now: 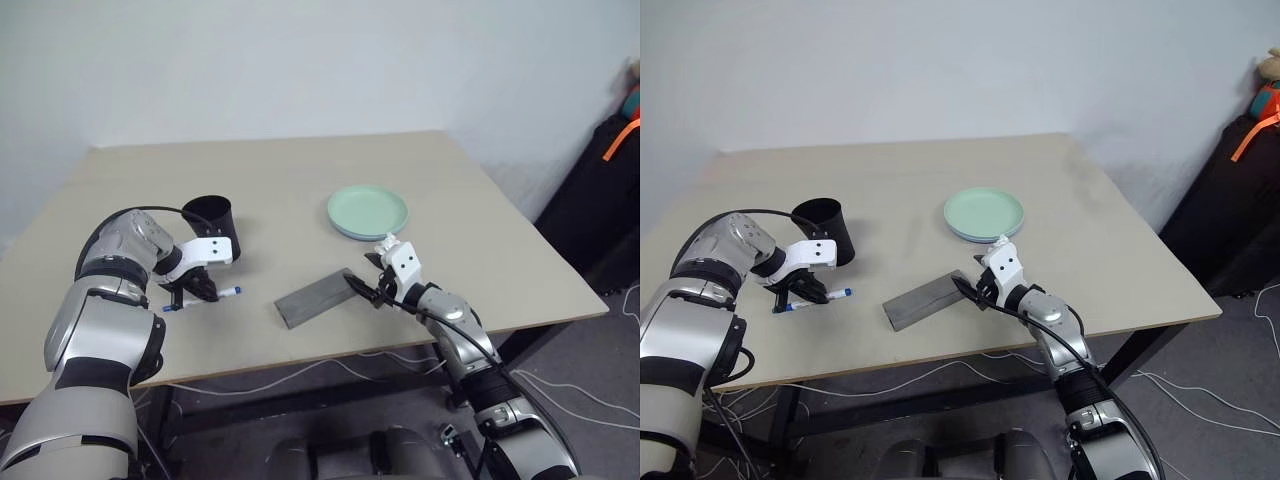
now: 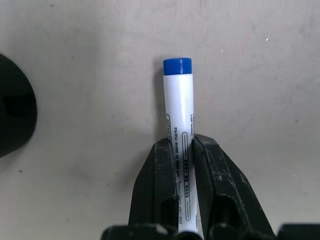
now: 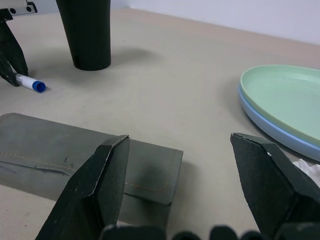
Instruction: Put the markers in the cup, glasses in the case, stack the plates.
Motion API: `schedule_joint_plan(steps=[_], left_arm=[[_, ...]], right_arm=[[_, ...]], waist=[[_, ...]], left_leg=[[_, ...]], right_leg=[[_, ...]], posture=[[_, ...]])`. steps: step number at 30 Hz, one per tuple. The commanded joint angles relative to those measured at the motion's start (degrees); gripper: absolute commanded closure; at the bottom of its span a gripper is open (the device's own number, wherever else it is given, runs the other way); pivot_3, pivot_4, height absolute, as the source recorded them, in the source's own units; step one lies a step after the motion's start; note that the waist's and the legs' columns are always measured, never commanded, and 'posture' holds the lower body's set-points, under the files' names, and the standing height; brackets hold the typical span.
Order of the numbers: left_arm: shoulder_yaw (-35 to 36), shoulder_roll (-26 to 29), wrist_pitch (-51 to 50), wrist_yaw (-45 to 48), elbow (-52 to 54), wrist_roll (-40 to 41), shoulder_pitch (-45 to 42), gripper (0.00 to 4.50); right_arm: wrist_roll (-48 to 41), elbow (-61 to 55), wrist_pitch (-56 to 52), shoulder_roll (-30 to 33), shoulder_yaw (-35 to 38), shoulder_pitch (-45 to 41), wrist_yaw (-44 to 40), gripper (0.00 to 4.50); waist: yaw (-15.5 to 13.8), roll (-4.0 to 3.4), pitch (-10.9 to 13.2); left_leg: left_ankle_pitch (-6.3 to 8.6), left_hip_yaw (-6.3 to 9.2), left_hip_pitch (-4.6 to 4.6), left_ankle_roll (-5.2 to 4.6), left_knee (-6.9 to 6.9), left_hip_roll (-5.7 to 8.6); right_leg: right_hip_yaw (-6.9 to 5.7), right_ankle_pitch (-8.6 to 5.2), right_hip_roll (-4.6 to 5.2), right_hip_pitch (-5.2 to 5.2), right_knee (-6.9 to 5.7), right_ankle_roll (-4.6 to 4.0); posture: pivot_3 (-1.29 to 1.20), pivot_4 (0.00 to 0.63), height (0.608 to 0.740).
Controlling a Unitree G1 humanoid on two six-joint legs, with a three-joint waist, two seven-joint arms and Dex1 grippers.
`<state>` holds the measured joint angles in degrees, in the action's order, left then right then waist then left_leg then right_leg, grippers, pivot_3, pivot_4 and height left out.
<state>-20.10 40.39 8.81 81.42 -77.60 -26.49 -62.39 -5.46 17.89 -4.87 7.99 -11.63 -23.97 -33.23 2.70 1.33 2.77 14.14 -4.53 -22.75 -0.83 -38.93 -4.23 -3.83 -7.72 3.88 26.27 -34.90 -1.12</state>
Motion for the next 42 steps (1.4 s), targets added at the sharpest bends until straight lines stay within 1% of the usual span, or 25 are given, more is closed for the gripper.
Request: schedule_joint_plan(steps=[1,5,11,14,18,20,23,25,28,31,35,42], left_arm=[[5.7,-1.3,0.2,4.4,1.9,6.6,-2.0,4.42],[11.7,-2.3,-1.2,7.1,4.4,13.3,-2.9,4.42],[18.8,-2.0,-2.0,5.2,9.0,21.3,-1.4,4.42],[24.4,-2.2,-3.8,-0.1,11.9,26.8,-1.4,4.42],[28.7,-2.7,-4.2,-6.2,14.5,30.8,-1.1,4.42],[31.6,-3.1,-3.5,-12.2,15.5,33.1,-0.9,4.42],[35.1,-3.6,1.5,-23.1,17.8,34.6,0.9,4.42],[35.8,-3.9,2.7,-26.0,19.1,35.2,1.9,4.42],[36.3,-4.3,6.3,-34.9,19.4,34.2,4.6,4.42],[36.3,-4.8,7.4,-39.2,19.1,34.6,6.0,4.42],[35.8,-5.6,8.5,-42.1,18.8,34.7,8.2,4.42],[35.3,-6.8,8.4,-43.1,17.4,34.9,10.1,4.42]], right_arm=[[-0.1,-2.1,0.8,0.1,0.9,-0.8,0.2,1.01],[-0.2,-2.5,0.6,0.2,1.0,-0.5,0.1,1.01],[-1.0,-3.5,0.4,0.8,1.3,-1.2,-1.0,1.01],[-1.3,-3.6,0.3,1.1,1.7,-2.3,-1.7,1.01],[-1.0,-3.0,0.5,1.1,1.9,-2.7,-2.1,1.01],[-0.9,-3.3,0.5,1.2,1.9,-2.5,-2.3,1.01],[-0.8,-3.4,0.4,1.1,1.7,-2.6,-2.5,1.01],[-0.8,-3.7,0.4,1.1,1.6,-2.4,-2.6,1.01],[-0.7,-3.5,0.4,1.0,1.4,-2.7,-2.8,1.01],[-0.6,-3.6,0.3,0.9,1.4,-2.8,-2.9,1.01],[-0.6,-3.9,0.1,0.7,1.3,-2.8,-3.1,1.01],[-0.6,-4.4,-0.1,0.8,1.4,-2.6,-3.1,1.01]], waist=[[0.0,0.01,0.0],[0.0,0.04,0.0],[0.3,0.04,0.0],[0.3,0.03,0.0],[0.3,0.04,0.0],[0.2,0.04,0.0],[0.2,0.04,0.0],[0.2,0.04,0.0],[0.2,0.03,0.0],[0.2,0.05,0.0],[0.0,0.05,0.0],[0.0,0.06,0.0]], left_leg=[[-0.01,0.0,-0.02,-0.02,0.0,0.01],[-0.05,0.02,-0.06,-0.09,-0.03,0.05],[-0.05,0.05,0.01,-0.1,-0.02,0.04],[-0.06,0.08,0.01,-0.11,-0.04,0.04],[-0.06,0.08,0.02,-0.11,-0.07,0.04],[-0.06,0.08,0.02,-0.11,-0.06,0.04],[-0.06,0.08,0.02,-0.11,-0.06,0.04],[-0.06,0.08,0.04,-0.11,-0.05,0.04],[-0.06,0.07,0.08,-0.1,-0.04,0.04],[-0.06,0.07,0.08,-0.1,-0.05,0.04],[-0.05,0.06,0.1,-0.07,-0.05,0.05],[-0.02,0.06,0.09,-0.01,-0.04,0.05]], right_leg=[[0.0,0.0,0.01,0.0,0.02,0.0],[0.0,0.0,0.04,0.01,0.03,0.01],[0.02,0.02,-0.02,0.0,-0.02,0.03],[0.01,0.07,-0.01,-0.01,-0.04,0.12],[0.01,0.08,-0.01,-0.05,-0.04,0.13],[0.01,0.09,-0.01,-0.05,-0.03,0.14],[0.02,0.09,-0.01,-0.05,-0.03,0.15],[0.01,0.09,-0.01,-0.07,-0.03,0.15],[0.01,0.1,-0.01,-0.1,-0.03,0.15],[0.0,0.1,-0.01,-0.12,-0.04,0.16],[-0.02,0.11,0.0,-0.15,-0.02,0.15],[-0.03,0.1,-0.01,-0.13,-0.01,0.15]], posture=[[0.0,0.0,0.74],[0.0,0.0,0.74],[0.0,0.0,0.74],[0.0,0.0,0.74],[0.0,0.0,0.74],[0.0,0.0,0.74],[0.0,0.0,0.74],[0.0,0.0,0.74],[0.0,0.0,0.74],[0.0,0.0,0.74],[0.0,0.0,0.74],[0.0,0.0,0.74]])
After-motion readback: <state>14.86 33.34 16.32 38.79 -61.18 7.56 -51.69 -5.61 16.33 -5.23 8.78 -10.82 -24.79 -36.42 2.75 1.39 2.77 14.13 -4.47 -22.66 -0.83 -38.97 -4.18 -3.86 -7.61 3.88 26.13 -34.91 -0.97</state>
